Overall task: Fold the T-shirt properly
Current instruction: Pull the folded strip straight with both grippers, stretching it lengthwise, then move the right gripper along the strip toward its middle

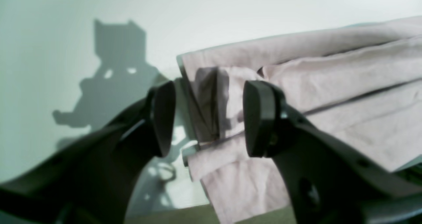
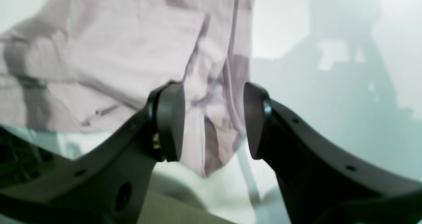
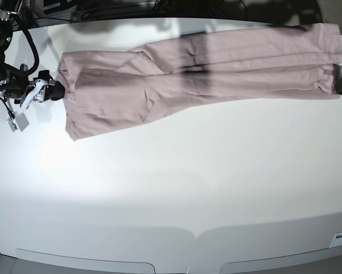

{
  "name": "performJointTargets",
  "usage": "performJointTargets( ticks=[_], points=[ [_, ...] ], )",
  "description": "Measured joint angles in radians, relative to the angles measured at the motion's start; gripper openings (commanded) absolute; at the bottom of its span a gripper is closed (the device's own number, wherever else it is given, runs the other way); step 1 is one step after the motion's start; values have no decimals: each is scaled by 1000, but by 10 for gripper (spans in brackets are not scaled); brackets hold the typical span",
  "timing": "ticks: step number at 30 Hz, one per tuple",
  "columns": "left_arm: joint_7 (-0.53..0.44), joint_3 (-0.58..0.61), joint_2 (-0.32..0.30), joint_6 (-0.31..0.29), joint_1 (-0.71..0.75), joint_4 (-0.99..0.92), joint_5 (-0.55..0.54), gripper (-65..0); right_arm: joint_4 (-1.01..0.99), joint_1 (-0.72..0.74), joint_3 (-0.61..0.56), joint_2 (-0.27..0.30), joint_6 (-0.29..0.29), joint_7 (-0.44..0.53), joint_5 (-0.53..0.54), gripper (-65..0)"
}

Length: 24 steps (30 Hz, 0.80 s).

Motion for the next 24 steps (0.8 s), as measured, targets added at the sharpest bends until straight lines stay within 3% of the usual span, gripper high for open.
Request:
performJointTargets(
  ticks=[4,6,9,13,14,19,24],
  points=[
    [-37,0,6,-1,41,-39,-2,-289,0,0,0,-24,0,16,62,-357],
    [-34,0,7,-1,41,-82,-4,-289,0,0,0,-55,31,16,103,-357],
    [-57,0,7,0,41,-132,-6,-289,0,0,-2,-101,30,40,113,-357],
    [-60,0,7,-98,38,-221,-113,-289,0,0,-5,-139,30,52,113,-357],
    [-63,0,8,-99,35,-248,-132,-289,0,0,-5,-146,30,53,113,-357],
    [-140,-1,7,-98,31,-386,-155,-289,-2,-3,-5,-152,27,53,124,-357],
    [-75,-3,10,-98,27,-395,-245,-290,-1,5,-5,-148,27,54,124,-357]
  ],
)
